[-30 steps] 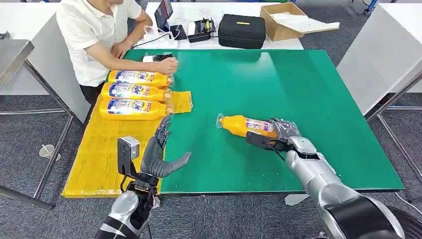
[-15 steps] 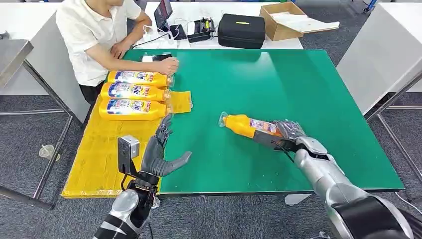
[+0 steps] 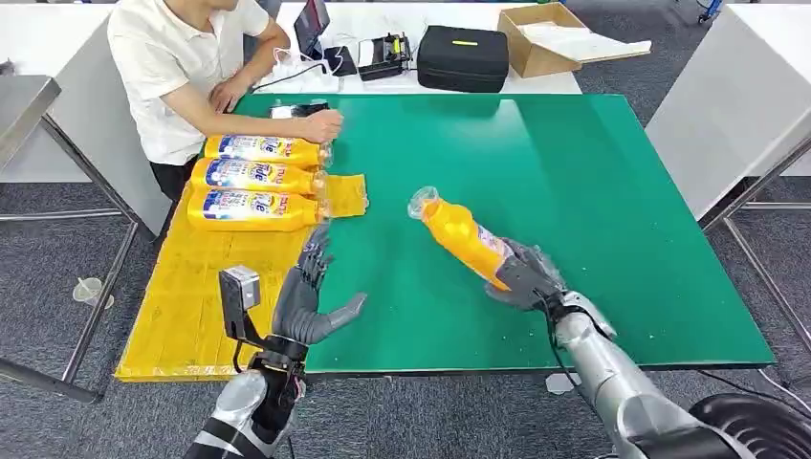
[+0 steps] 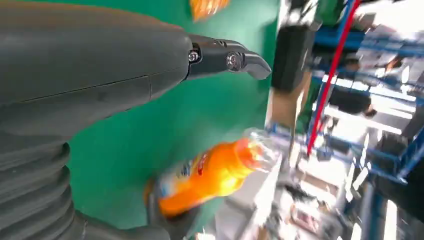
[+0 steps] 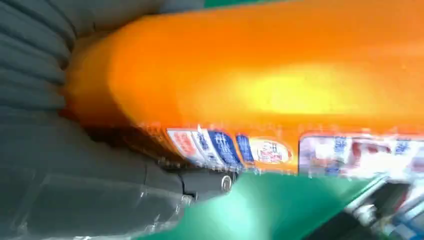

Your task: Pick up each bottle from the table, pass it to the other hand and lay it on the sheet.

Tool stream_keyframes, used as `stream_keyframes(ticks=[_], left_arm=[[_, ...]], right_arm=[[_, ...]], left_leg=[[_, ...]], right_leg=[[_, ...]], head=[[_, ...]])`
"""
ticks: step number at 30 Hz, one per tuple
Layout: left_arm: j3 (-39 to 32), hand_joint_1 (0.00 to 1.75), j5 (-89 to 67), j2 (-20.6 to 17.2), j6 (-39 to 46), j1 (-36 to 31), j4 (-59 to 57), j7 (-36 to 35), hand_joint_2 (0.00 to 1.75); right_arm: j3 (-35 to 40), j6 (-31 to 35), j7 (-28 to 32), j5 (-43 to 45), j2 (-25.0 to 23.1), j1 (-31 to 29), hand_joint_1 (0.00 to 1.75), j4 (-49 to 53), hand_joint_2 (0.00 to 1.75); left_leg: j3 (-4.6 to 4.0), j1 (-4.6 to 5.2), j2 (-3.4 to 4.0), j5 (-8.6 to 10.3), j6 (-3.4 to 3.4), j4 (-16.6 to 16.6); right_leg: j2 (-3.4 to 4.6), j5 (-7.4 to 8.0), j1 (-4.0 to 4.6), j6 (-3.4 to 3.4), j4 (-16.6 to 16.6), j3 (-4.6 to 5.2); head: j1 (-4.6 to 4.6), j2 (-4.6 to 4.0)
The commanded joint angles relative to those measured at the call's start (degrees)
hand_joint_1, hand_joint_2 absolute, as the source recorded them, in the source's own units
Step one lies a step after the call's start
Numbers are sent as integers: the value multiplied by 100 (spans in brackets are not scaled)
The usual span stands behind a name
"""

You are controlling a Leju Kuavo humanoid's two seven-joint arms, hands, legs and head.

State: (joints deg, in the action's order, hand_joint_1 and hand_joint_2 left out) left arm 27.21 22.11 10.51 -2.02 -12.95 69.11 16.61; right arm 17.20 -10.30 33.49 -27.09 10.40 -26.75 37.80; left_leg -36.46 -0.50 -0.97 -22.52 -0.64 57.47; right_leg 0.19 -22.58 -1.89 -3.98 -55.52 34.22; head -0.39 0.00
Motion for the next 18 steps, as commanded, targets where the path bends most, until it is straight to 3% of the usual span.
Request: stream_keyframes(ticks=[1,6,11,18], left_arm=[[339,0,350,-11,-133,-230,-463,74,175],[448,0,59,-50,198,-358,-371,172,175],[395,0,-45,-11,369,-578,-392,175,175],[397,0,-45,-7,375,-569,-406,172,175]], right_arm=[[696,-109,-287,592,-705,366,175,1964,175],[864,45,-276,860,-755,414,175,1932,175],[1172,12,-224,891,-1032,307,175,1798,175],[1168,16,-221,899,-1003,296,175,1796,175]], left_leg=[[8,-5,54,-20,6,6],[2,-8,10,-19,4,10],[-17,-7,14,-12,3,6],[-28,-5,5,-6,4,2]], right_leg=[[43,-4,9,26,-7,6],[-6,-20,12,30,-7,4],[7,-10,8,22,-3,19],[-2,-8,5,18,-2,32]], head=[[-4,0],[0,0],[0,0],[0,0]])
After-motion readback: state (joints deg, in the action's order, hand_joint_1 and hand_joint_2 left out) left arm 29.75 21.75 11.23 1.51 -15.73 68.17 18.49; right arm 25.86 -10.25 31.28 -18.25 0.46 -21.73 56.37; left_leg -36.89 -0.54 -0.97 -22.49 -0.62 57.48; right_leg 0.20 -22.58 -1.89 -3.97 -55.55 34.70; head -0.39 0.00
